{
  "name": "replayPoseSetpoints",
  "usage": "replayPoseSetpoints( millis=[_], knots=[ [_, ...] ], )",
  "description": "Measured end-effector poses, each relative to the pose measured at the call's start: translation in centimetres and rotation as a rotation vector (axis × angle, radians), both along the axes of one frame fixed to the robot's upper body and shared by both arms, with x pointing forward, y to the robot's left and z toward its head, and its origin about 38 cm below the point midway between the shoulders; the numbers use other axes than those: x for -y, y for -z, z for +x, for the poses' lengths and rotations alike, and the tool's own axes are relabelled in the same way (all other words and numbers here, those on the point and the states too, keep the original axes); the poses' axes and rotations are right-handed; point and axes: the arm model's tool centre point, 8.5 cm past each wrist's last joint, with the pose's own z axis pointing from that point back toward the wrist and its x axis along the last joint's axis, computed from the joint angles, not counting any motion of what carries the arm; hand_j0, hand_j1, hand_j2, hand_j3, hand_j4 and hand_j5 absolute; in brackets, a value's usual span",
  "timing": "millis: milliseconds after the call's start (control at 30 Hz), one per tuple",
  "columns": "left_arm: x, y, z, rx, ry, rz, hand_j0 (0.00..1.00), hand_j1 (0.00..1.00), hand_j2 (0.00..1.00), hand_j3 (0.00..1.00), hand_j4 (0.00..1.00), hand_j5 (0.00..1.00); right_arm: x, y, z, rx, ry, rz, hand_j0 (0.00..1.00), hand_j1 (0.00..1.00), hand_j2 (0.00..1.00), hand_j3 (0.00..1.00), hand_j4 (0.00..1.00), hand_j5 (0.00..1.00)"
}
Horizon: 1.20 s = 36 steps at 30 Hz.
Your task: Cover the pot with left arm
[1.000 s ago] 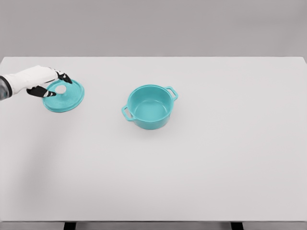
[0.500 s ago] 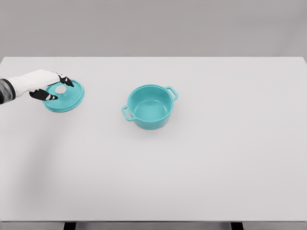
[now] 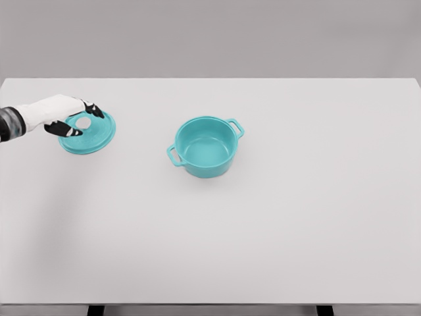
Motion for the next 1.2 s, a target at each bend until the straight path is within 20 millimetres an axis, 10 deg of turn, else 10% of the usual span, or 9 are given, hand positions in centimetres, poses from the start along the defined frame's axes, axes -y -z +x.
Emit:
replayPoseSetpoints(
  millis=[1200],
  knots=[
    [-0.3,1.1,0.7,-0.042,-0.036,0.002,0.67,0.67,0.67,0.67,0.67,0.67,0.0,0.0,0.0,0.000,0.000,0.000,1.00,1.00,1.00,1.00,1.00,1.00]
  ],
)
